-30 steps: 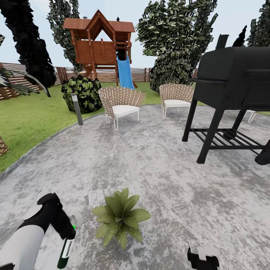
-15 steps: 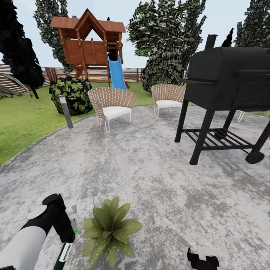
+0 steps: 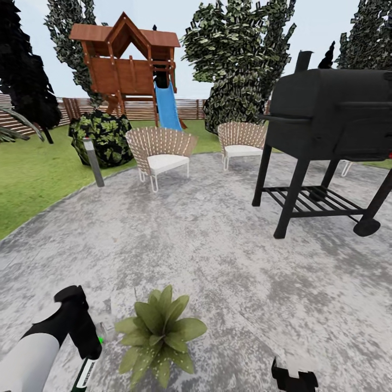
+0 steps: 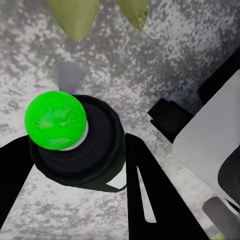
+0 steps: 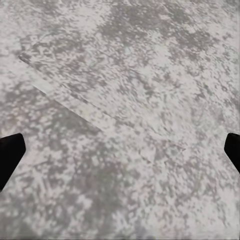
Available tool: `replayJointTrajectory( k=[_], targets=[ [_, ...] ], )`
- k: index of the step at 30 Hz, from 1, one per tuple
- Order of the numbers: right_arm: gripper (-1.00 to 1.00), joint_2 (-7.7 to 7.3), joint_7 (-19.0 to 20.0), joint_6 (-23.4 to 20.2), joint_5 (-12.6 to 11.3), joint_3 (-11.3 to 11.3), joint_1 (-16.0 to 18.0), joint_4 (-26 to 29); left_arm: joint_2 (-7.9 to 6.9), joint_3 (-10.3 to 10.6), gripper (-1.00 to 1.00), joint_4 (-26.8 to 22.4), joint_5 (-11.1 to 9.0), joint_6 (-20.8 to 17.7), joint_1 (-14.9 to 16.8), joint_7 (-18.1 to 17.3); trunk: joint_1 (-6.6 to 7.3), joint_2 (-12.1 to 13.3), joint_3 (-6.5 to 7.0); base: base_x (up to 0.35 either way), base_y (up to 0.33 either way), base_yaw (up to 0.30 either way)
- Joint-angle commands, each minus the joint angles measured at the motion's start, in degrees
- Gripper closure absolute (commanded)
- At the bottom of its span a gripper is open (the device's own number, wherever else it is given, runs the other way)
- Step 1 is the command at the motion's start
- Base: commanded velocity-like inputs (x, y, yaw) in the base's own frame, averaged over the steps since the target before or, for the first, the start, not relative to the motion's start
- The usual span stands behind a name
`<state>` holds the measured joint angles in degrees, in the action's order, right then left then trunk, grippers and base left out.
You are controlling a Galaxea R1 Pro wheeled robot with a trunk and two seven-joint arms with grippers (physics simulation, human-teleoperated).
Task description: Pick up the pesticide atomizer in the garden and spray insectifuge to fully cover both potted plants in the garden.
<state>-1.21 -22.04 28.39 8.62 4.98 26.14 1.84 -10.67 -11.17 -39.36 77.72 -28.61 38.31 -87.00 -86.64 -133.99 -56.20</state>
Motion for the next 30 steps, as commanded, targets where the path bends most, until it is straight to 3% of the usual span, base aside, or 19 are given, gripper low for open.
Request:
replayJointTrajectory(
  k=[1, 8, 13, 20, 26, 30],
  targets=[
    [-1.0, -0.01, -0.2, 0.2, 0.6, 0.5, 0.1, -0.1, 0.03, -0.2, 1.0, -0.1, 0.3, -0.6, 0.0, -0.4, 0.02, 0.0, -0.02, -0.041, 0.296, -0.226],
    [-1.0, -0.01, -0.2, 0.2, 0.6, 0.5, 0.1, -0.1, 0.12, 0.0, 1.0, -0.2, 0.3, -0.7, 0.0, -0.4, 0.02, 0.0, 0.18, -0.006, 0.306, -0.227],
    [-1.0, 0.3, -0.2, 0.2, 0.5, 0.5, 0.1, 0.0, 0.35, -0.1, 1.0, -0.3, -0.1, -0.9, 0.0, -0.3, 0.02, 0.0, 0.19, 0.07, 0.267, -0.026],
    [-1.0, 0.09, -0.2, 0.2, 0.5, 0.5, 0.1, 0.0, 0.23, 0.5, 1.0, -0.1, -0.2, -0.6, 0.0, -0.4, 0.02, 0.0, 0.35, 0.033, 0.03, -0.087],
    [-1.0, 0.06, -0.2, 0.2, 0.5, 0.5, 0.1, 0.0, 0.02, 0.0, 1.0, 0.4, -0.3, 3.9, -0.1, -0.4, 0.02, 0.0, 0.66, -0.003, 0.0, -0.205],
    [-1.0, 0.06, -0.2, 0.2, 0.5, 0.5, 0.1, 0.0, -0.04, -0.2, 1.0, 0.1, -0.3, 4.6, -0.1, -0.4, 0.02, 0.0, 0.77, -0.199, 0.037, -0.123]
  ],
)
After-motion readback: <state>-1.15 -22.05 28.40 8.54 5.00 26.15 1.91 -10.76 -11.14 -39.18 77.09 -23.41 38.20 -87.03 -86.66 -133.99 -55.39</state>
